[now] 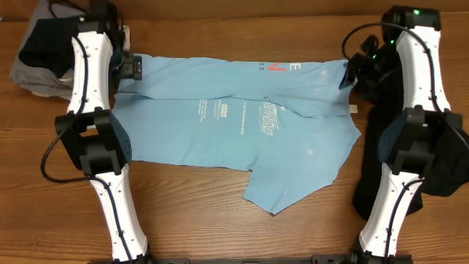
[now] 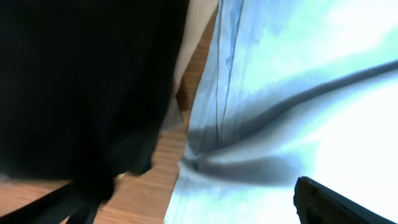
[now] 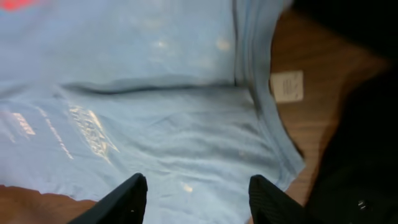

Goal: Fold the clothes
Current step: 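Release the collar and move both grippers to the T-shirt's bottom hem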

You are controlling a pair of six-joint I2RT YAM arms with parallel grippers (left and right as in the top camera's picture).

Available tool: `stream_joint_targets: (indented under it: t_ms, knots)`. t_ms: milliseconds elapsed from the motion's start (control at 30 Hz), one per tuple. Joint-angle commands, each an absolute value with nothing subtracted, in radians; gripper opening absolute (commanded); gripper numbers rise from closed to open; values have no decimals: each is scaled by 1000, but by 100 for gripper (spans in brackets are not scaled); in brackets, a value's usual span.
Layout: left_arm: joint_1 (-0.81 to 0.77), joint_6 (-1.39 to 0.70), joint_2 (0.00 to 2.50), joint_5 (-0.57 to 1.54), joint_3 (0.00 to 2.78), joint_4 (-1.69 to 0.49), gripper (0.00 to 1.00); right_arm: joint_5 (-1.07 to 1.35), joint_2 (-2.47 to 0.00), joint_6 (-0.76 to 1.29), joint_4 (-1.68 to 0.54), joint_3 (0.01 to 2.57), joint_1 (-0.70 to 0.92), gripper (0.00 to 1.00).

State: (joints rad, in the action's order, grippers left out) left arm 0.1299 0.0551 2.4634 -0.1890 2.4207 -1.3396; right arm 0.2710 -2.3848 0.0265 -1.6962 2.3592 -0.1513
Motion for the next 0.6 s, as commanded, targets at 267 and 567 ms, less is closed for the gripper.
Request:
stream_joint_targets:
  t_ms: [267, 567]
  knots:
    - [128, -9, 2263, 176, 3142, -1600, 100, 293, -1798, 113, -1694, 2497, -135, 64]
    - [122, -31, 2001, 215, 3125, -1689, 100, 277, -1420, 192, -1694, 2223, -11, 68]
